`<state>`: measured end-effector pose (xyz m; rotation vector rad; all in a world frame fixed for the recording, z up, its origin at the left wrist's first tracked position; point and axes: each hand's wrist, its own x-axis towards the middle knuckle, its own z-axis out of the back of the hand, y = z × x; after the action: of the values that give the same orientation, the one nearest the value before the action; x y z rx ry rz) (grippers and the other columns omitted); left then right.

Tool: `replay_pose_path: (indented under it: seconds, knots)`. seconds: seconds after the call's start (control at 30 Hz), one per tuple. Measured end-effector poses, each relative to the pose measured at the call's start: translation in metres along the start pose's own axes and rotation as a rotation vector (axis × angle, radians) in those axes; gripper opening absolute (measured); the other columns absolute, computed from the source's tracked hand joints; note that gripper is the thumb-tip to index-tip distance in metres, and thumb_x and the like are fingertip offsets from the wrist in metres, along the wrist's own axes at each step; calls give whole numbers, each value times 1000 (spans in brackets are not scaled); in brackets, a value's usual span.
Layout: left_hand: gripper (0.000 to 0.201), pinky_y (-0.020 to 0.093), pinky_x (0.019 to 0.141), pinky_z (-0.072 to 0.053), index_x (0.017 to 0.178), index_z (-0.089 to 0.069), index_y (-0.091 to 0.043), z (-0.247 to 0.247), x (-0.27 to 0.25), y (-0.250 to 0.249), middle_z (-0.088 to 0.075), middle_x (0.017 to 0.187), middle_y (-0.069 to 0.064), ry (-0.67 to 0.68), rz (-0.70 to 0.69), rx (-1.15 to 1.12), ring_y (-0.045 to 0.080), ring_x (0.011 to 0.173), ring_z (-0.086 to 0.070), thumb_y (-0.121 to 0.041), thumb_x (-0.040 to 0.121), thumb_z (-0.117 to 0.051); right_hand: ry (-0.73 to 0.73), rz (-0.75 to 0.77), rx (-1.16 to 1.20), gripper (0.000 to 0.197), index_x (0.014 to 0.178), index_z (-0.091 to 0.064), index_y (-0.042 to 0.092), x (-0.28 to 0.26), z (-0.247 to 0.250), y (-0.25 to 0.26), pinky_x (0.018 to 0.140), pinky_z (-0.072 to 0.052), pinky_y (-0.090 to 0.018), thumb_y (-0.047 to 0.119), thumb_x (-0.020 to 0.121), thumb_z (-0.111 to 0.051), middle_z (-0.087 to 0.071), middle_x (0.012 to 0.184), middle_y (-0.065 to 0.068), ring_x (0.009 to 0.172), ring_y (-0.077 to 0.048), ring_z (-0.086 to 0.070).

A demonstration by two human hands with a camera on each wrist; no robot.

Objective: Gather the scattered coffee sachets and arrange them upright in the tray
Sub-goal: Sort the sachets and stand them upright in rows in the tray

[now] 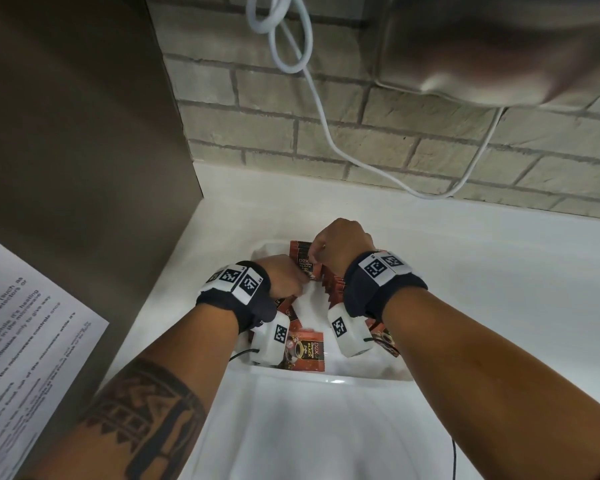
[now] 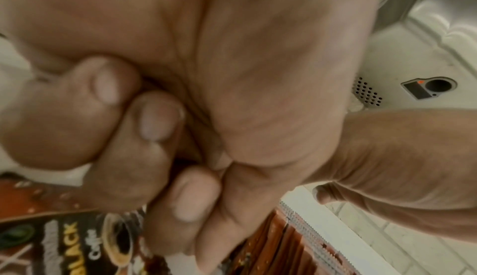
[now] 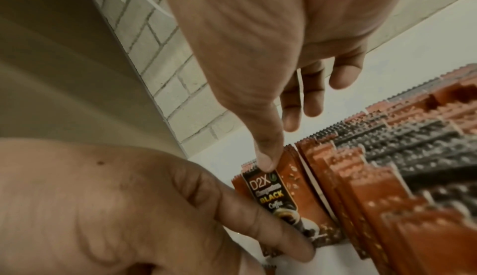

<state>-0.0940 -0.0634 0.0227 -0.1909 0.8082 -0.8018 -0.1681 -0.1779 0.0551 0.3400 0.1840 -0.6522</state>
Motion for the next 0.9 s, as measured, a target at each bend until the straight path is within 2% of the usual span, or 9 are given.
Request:
replay_pose_path:
  seconds: [0.1, 0.27, 0.5, 0.57, 0.63, 0.67, 0.73, 0.8, 0.9]
  knots:
    - [31, 18, 66, -52, 125, -66, -16, -1, 3, 0, -64, 100, -2, -10, 7, 3, 11, 79, -61, -19, 94, -60, -3, -17, 44, 24, 72, -77, 32, 0, -1, -1, 83, -53, -32, 16, 84, -64, -69, 85, 12, 90, -16, -63]
    - [33, 28, 88, -55, 125, -68, -16, -2, 6, 4, -69, 117, 3, -18, 39, 25, 16, 95, -63, -21, 94, -60, -8, -21, 71, 31, 67, -75, 32, 0, -2, -2, 79, -48, -28, 13, 85, -59, -68, 78, 15, 86, -12, -62]
    - [14, 30, 87, -54, 106, -65, -20, -4, 9, 3, -70, 116, 4, -10, 41, 53, 18, 95, -64, -21, 93, -59, -3, 21, 94, 27, 73, -76, 33, 0, 0, -6, 89, -50, -31, 14, 85, -62, -64, 77, 19, 91, -11, -62]
    - [27, 34, 92, -52, 116, -68, -10, -6, 10, 4, -68, 123, 7, 12, 46, 39, 24, 107, -64, -21, 96, -53, -5, 36, 112, 24, 75, -76, 34, 1, 0, -8, 94, -50, -34, 15, 86, -65, -61, 77, 20, 93, -11, -62]
    - [34, 35, 101, -49, 128, -64, -8, -8, 11, 4, -62, 134, 9, 55, 30, 43, 27, 122, -58, -19, 101, -47, -7, 46, 128, 21, 77, -76, 34, 1, -1, -10, 96, -49, -35, 16, 86, -68, -60, 76, 21, 95, -12, -62]
    - [34, 34, 101, -48, 132, -63, -8, -8, 9, 4, -60, 137, 8, 76, 4, 65, 27, 125, -56, -17, 102, -47, -10, 50, 137, 21, 77, -75, 34, 1, -1, -11, 96, -49, -36, 17, 85, -69, -59, 76, 21, 95, -12, -62]
    - [33, 24, 82, -53, 129, -65, -11, -6, 9, 3, -66, 129, 7, 49, 30, 57, 24, 117, -63, -18, 99, -55, -20, 53, 154, 19, 77, -74, 35, 0, 0, -12, 97, -49, -36, 18, 84, -71, -58, 76, 21, 95, -12, -61]
    - [32, 18, 66, -49, 124, -68, -14, -7, 9, 4, -70, 120, 5, -6, 13, 94, 21, 103, -67, -19, 94, -61, -37, 53, 173, 18, 77, -74, 35, -3, 1, -12, 97, -49, -37, 18, 83, -72, -58, 78, 20, 95, -13, -62]
    - [32, 17, 64, -49, 124, -68, -14, -7, 14, 8, -70, 118, 4, -9, 41, -5, 19, 99, -67, -20, 93, -62, -73, 59, 197, 22, 77, -74, 34, -7, 7, -14, 95, -50, -37, 14, 84, -67, -58, 80, 18, 96, -15, -62]
